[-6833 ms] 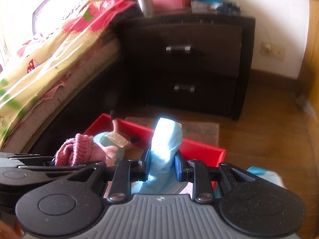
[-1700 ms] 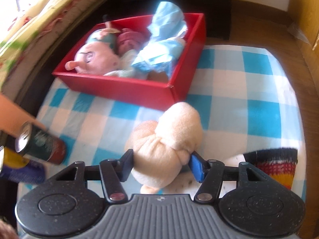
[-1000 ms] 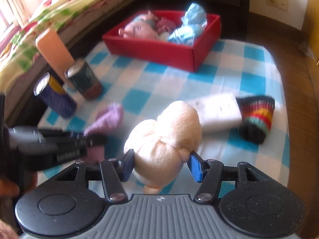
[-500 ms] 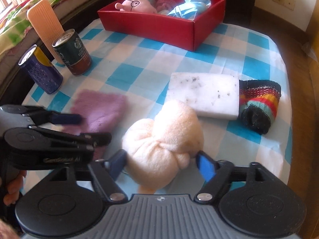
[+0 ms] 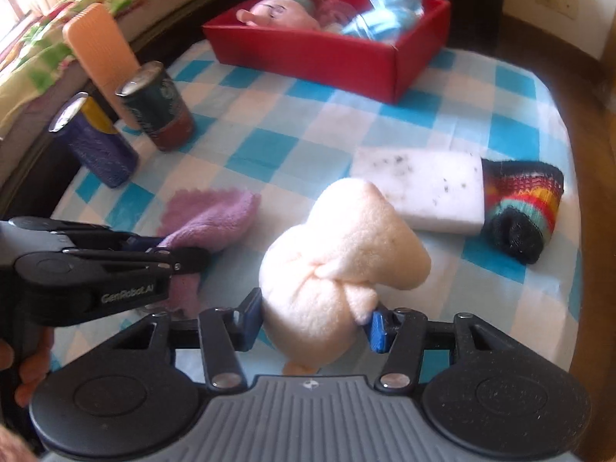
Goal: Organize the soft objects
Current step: 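Lift and carry the purple cloth and cream plush toward the red box with both grippers, then lower the cloth and plush into the red box and open both grippers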
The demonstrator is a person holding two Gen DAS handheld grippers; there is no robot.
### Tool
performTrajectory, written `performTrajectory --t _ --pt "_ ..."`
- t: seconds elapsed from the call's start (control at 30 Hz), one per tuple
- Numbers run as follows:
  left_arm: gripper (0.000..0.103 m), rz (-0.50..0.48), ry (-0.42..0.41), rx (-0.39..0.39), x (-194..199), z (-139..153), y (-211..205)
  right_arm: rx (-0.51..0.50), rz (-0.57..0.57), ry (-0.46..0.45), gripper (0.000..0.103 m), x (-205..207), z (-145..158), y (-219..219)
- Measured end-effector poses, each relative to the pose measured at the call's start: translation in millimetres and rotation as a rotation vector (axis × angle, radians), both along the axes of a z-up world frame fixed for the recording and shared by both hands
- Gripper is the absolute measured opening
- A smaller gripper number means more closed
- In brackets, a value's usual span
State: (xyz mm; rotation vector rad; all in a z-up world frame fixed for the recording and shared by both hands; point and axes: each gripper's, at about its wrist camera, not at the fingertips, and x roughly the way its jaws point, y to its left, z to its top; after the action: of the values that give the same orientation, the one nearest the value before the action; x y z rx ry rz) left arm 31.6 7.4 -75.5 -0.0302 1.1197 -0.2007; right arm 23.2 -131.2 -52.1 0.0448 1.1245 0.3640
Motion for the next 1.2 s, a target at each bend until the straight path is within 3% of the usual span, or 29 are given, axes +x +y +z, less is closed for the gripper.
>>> performTrajectory --t 0.23,0.57,1.2 --pt "0.013 0.012 -0.086 -0.027 -5.9 37.1 -2.7 0.082 -0.035 -0.060 0.030 -5.9 31.5 -9.6" --pt "0.013 0.010 -0.179 0.010 14.5 81.4 -12.5 0.173 -0.104 -0.185 0.030 8.0 77.3 -22.7" --pt "0.013 -0.004 -0.285 0.081 99.5 125.9 -29.8 0.183 -0.132 -0.306 0.030 84.2 112.0 -20.1"
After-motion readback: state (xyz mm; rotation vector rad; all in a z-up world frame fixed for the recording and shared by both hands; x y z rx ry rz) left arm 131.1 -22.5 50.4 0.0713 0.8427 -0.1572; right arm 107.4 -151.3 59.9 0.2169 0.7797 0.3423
